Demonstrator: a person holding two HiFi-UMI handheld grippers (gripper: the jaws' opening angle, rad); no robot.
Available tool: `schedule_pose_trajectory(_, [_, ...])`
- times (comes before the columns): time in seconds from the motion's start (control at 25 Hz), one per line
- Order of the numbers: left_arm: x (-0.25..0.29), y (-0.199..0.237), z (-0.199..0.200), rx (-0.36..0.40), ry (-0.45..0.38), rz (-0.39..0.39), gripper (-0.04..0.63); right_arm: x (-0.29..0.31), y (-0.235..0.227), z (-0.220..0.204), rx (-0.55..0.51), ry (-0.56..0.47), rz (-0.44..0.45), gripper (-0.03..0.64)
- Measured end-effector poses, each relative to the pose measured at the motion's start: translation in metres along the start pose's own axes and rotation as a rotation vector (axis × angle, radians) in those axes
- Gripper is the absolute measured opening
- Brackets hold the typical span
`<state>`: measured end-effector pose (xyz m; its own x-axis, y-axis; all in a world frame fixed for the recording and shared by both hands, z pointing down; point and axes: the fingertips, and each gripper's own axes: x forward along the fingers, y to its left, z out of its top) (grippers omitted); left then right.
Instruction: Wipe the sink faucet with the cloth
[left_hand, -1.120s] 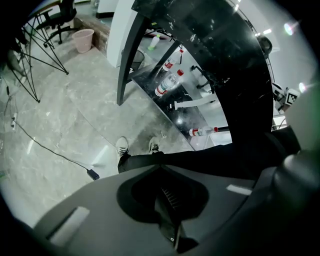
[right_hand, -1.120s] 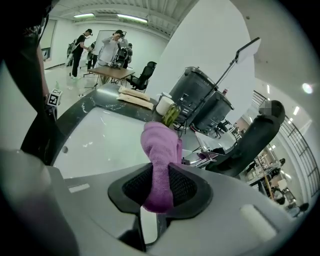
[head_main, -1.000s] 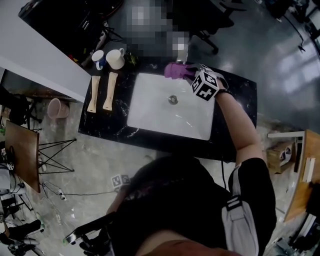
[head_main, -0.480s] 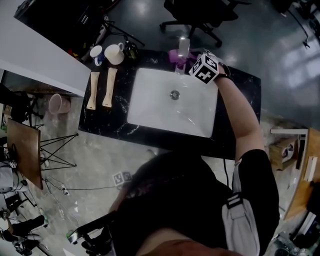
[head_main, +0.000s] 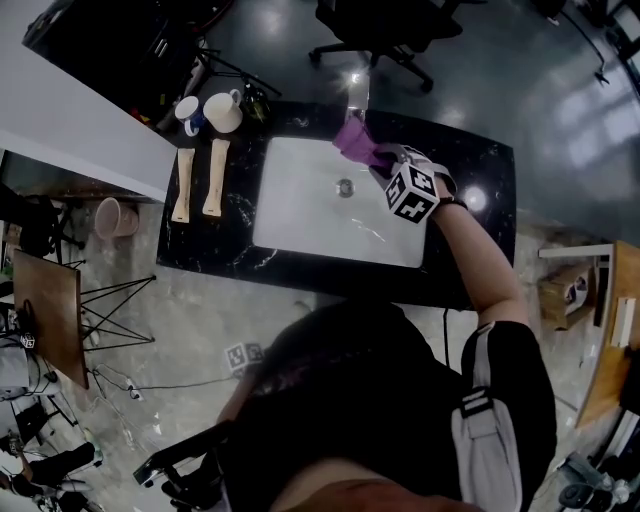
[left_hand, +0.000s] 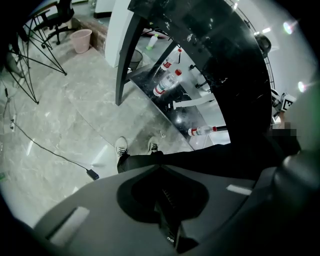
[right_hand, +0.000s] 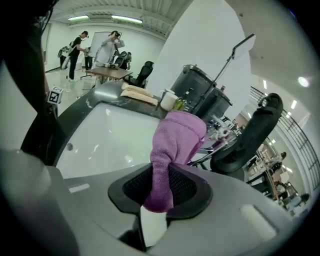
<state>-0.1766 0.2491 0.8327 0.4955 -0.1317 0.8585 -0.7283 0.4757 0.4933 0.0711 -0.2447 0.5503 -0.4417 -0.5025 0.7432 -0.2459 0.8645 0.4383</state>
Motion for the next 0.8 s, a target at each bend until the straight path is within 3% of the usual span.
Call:
schedule_pose_trajectory(0.16, [0.000, -0.004, -0.003, 0.007, 0.012, -0.001, -0.008, 0.019, 0.018, -0.015, -0.060, 0.049, 0.028, 0.098])
schedule_pose_trajectory(0.4, [0.000, -0.010, -0.010, 0.003, 0.012, 0.014, -0.008, 0.058, -0.027, -0.015, -0.070, 0.082, -0.009, 0.098])
schedule_pose_trajectory(0.64, [0.000, -0.012, -0.025, -0.062, -0.020, 0.022, -0.008, 0.088, -0.081, -0.012, -0.005, 0.081, -0.143, 0.097])
schedule_pose_trajectory(0.8, [0.001, -0.010, -0.034, -0.135, -0.049, 0.023, -0.008, 0.105, -0.077, -0.027, -0.016, 0.107, -0.124, 0.095])
